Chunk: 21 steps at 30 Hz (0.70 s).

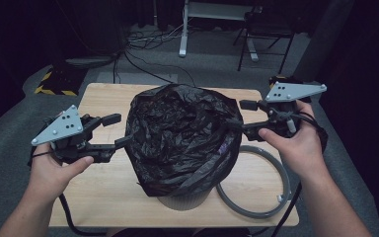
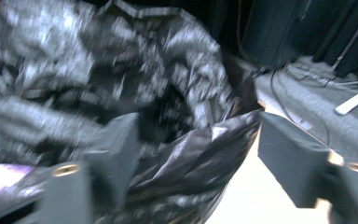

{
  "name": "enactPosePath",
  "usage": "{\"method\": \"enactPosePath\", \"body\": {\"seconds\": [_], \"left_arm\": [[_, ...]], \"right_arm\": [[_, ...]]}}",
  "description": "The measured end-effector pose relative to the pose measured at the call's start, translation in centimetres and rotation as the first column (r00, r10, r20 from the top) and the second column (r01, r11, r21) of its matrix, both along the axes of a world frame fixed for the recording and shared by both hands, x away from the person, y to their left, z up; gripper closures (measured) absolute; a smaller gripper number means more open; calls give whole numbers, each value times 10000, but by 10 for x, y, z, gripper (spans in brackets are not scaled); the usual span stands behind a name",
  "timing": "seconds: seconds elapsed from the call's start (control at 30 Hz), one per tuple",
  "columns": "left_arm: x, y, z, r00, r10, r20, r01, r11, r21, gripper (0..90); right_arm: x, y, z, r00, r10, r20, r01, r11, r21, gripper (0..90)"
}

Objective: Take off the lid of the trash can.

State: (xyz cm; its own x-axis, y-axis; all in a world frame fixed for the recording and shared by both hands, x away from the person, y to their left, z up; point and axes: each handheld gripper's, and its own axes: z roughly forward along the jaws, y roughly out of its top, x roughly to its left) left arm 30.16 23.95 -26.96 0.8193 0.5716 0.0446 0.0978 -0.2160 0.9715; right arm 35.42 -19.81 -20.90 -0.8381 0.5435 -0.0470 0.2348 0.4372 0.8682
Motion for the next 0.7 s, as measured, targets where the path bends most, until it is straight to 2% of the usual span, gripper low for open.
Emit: {"method": "enactPosePath", "body": {"seconds": [0.1,0.2,0.3,0.4,0.5,0.7], "left_arm": [[-1,-2,-2,10000,-63,-53,63,10000,-5,334],[-1,-5,-2,9999,-145,-79,145,9999,-8,334],[0,-8,-4,9998,-171,-137,171,9998,30,337],[1,-10,-6,9997,-174,-197,175,9998,31,345],[1,-11,-7,9995,-186,-236,188,9998,82,356],[1,-11,-11,9989,-186,-420,195,9996,213,365]], "right_arm": [[-6,-7,-6,9997,137,-209,-140,9997,-185,488],[-9,-15,-10,9994,77,-344,-86,9996,-256,523],[-12,-24,-17,9985,88,-540,-110,9991,-420,612],[-14,-29,-25,9966,177,-800,-225,9980,-593,650],[-18,-32,-34,9950,221,-975,-297,9965,-776,666],[-23,-34,-49,9911,274,-1306,-398,9948,-937,627]]}}
